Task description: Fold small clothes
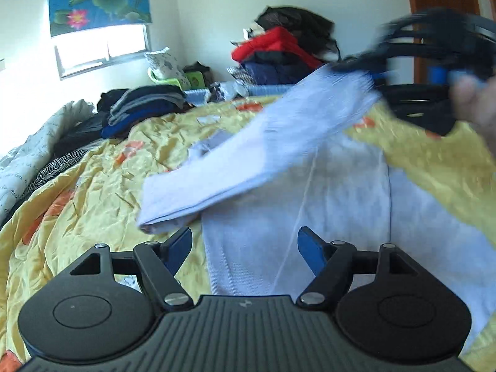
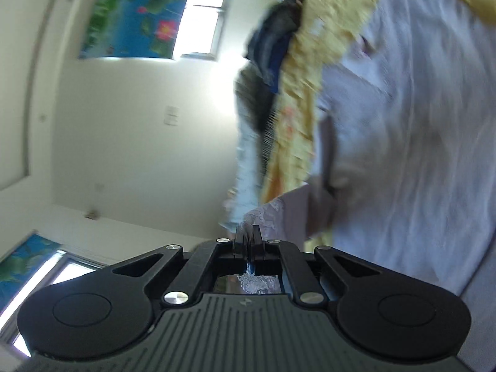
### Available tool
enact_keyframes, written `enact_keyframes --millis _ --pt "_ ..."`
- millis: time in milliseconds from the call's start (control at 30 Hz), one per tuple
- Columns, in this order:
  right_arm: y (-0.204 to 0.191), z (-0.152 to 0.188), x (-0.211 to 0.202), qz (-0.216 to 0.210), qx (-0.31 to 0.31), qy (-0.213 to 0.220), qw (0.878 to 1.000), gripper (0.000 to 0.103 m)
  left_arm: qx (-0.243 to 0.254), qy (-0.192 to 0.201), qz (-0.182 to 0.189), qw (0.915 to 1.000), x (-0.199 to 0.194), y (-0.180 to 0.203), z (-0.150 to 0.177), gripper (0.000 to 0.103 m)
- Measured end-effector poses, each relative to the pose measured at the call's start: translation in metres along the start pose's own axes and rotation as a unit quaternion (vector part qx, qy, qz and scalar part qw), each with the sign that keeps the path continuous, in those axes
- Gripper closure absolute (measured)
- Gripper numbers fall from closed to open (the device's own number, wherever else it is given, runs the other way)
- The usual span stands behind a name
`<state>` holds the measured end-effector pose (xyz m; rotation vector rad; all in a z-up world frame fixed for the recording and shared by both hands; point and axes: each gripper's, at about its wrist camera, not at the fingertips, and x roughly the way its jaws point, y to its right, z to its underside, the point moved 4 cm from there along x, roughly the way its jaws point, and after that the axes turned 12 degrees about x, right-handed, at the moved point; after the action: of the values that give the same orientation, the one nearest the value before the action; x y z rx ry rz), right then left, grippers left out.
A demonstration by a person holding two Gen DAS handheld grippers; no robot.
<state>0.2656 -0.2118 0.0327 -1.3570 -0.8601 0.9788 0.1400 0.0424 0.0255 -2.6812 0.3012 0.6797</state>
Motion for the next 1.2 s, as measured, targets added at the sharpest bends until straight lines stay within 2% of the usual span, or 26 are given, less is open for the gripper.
enact_keyframes --millis 67,133,233,333,400,433,467,500,567,633,767,867,1000,1133,1200 --pt "-0.005 0.005 -0.035 -0.032 -0.002 0.014 0.999 0.096 -0.015 0.004 0.011 0.9998 0.000 -0.002 0.000 0.028" --pt "0.004 0.014 -0.074 -0.033 0.002 0.038 0.999 0.096 -0.031 0.007 0.028 0.9991 0.001 -0.002 0.001 0.028" --pt "0.034 0.029 -0.120 -0.010 0.027 0.076 0.997 0.096 -0.028 -0.004 0.045 0.9986 0.009 0.006 0.007 0.028" --pt "0.060 0.034 -0.120 0.026 0.051 0.064 0.996 0.089 -0.052 -0.015 0.053 0.9971 0.018 0.006 0.012 0.028" --pt "0.060 0.033 -0.102 0.038 0.040 0.046 0.997 0.073 -0.082 -0.024 0.048 0.9952 0.021 -0.001 0.014 0.028" --pt "0.057 0.032 -0.092 0.038 0.032 0.038 0.998 0.045 -0.096 -0.028 0.048 0.9938 0.022 -0.004 0.015 0.028" --pt "0.054 0.030 -0.082 0.040 0.027 0.039 0.998 0.024 -0.109 -0.031 0.045 0.9926 0.021 -0.007 0.015 0.028" --pt "0.053 0.027 -0.072 0.043 0.020 0.038 0.998 0.021 -0.118 -0.033 0.039 0.9917 0.019 -0.010 0.016 0.028" --pt "0.054 0.017 -0.051 0.059 0.017 0.026 0.998 0.032 -0.131 -0.032 0.032 0.9903 0.014 -0.013 0.017 0.028" --pt "0.059 0.002 -0.032 0.083 0.014 0.020 0.996 0.036 -0.151 -0.025 0.034 0.9877 0.008 -0.015 0.020 0.028" --pt "0.066 -0.029 -0.006 0.149 -0.032 0.039 0.988 0.037 -0.206 -0.019 0.066 0.9763 0.005 -0.011 0.025 0.025" --pt "0.078 -0.041 0.003 0.178 -0.027 0.040 0.983 0.037 -0.219 -0.026 0.080 0.9721 0.010 -0.004 0.028 0.025" --pt "0.085 -0.028 0.014 0.203 -0.044 -0.008 0.978 0.035 -0.217 -0.042 0.082 0.9718 0.020 0.002 0.032 0.025" --pt "0.084 -0.011 0.022 0.197 -0.039 -0.049 0.978 0.034 -0.217 -0.047 0.079 0.9720 0.026 0.002 0.035 0.025" --pt "0.085 -0.006 0.021 0.206 -0.040 -0.047 0.977 0.040 -0.216 -0.047 0.078 0.9721 0.027 0.003 0.037 0.025"
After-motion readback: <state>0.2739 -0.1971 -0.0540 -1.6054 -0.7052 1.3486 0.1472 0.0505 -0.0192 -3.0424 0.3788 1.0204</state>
